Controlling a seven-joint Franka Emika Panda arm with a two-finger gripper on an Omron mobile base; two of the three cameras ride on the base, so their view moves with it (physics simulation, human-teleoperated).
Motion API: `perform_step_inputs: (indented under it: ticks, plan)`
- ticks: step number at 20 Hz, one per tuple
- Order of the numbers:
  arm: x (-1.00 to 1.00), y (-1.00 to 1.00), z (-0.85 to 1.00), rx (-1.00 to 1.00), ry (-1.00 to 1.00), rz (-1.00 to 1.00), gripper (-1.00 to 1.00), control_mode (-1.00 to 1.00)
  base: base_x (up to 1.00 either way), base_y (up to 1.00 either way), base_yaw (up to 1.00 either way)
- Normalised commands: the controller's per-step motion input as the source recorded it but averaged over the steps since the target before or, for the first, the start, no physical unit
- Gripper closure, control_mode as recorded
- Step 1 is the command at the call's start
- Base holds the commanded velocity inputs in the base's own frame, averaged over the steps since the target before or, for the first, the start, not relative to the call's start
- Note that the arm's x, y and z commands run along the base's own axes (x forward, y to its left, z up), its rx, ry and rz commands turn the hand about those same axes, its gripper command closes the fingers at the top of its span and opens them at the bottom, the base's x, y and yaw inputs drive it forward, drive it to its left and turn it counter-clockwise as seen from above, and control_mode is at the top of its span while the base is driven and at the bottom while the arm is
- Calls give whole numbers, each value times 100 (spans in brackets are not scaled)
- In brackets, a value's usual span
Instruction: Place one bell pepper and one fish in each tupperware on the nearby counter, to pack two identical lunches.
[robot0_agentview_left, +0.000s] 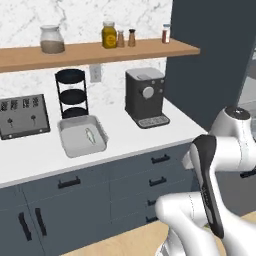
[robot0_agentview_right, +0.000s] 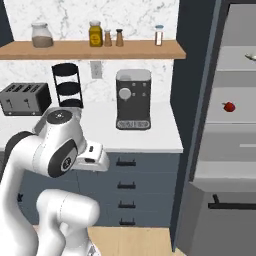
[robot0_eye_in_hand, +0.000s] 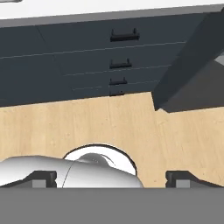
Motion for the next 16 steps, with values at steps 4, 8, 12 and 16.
perform_step_inputs:
  ticks: [4, 8, 12, 16]
  plan:
    - [0, 0, 0, 0, 0, 0, -100, 100, -9, -100, -34]
    - [0, 0, 0, 0, 0, 0, -100, 100, -1, -100, -39]
    - [0, 0, 0, 0, 0, 0, -100, 100, 22, -100, 4]
    - [0, 0, 0, 0, 0, 0, -100, 100, 39, -85, 17]
